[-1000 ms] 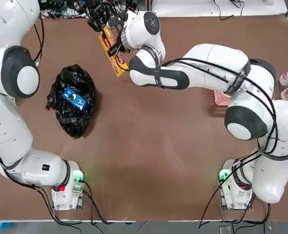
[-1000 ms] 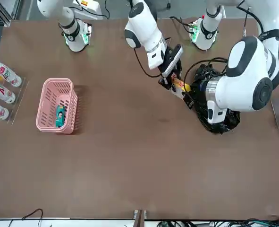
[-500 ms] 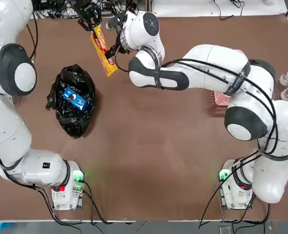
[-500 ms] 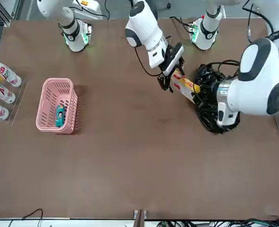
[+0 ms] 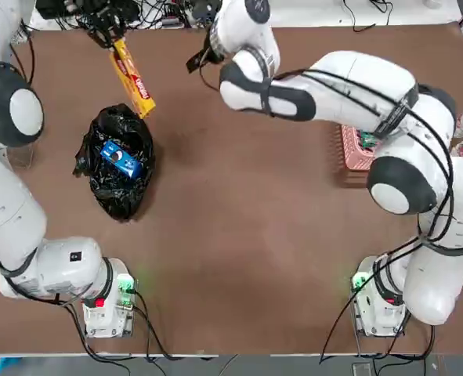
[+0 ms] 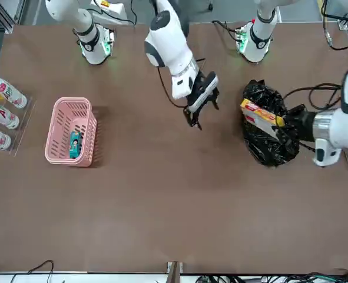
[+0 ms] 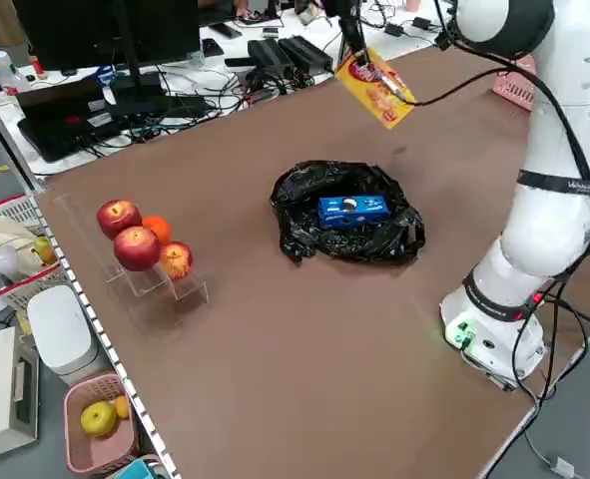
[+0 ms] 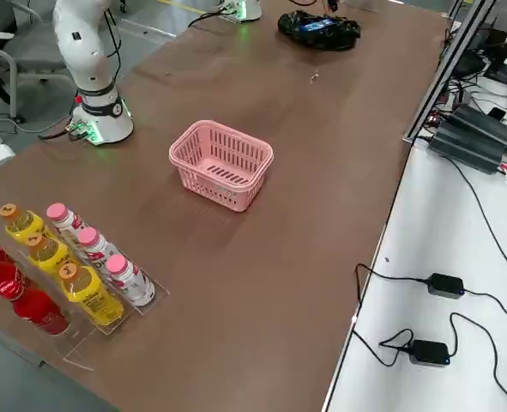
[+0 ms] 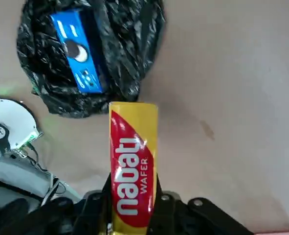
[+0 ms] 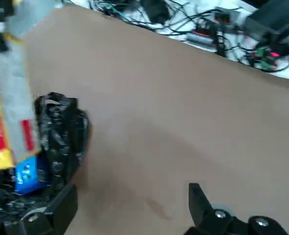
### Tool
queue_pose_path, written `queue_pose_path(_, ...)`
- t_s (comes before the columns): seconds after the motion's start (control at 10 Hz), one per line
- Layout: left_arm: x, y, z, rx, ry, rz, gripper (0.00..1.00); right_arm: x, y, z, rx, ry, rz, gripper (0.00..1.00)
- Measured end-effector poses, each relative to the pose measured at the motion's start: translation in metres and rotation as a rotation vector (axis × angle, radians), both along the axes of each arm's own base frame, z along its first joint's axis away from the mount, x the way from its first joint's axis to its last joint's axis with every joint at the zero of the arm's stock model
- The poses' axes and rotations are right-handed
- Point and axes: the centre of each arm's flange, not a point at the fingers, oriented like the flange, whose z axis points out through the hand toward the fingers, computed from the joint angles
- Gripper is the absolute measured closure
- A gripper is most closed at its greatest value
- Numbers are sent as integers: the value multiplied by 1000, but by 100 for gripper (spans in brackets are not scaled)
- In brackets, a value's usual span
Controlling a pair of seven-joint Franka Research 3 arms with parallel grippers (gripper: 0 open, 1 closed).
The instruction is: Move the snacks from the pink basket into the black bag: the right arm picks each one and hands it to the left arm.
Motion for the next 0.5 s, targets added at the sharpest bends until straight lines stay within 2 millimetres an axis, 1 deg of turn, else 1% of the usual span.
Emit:
queue_pose_path(0.1,-5,18,-9,25,39,11,70,14,-17,3,-27,3,9,0)
queue_pose_path(0.3,-13,43,-36,60,107,32,70,40,-48,5,-62,18,45,0)
queue_pose_path(0.4,-18,60,-49,59,138,56,70,53,-67,6,-81,38,58,0)
queue_pose_path(0.5,-24,78,-61,56,169,84,70,65,-91,12,-106,65,55,0)
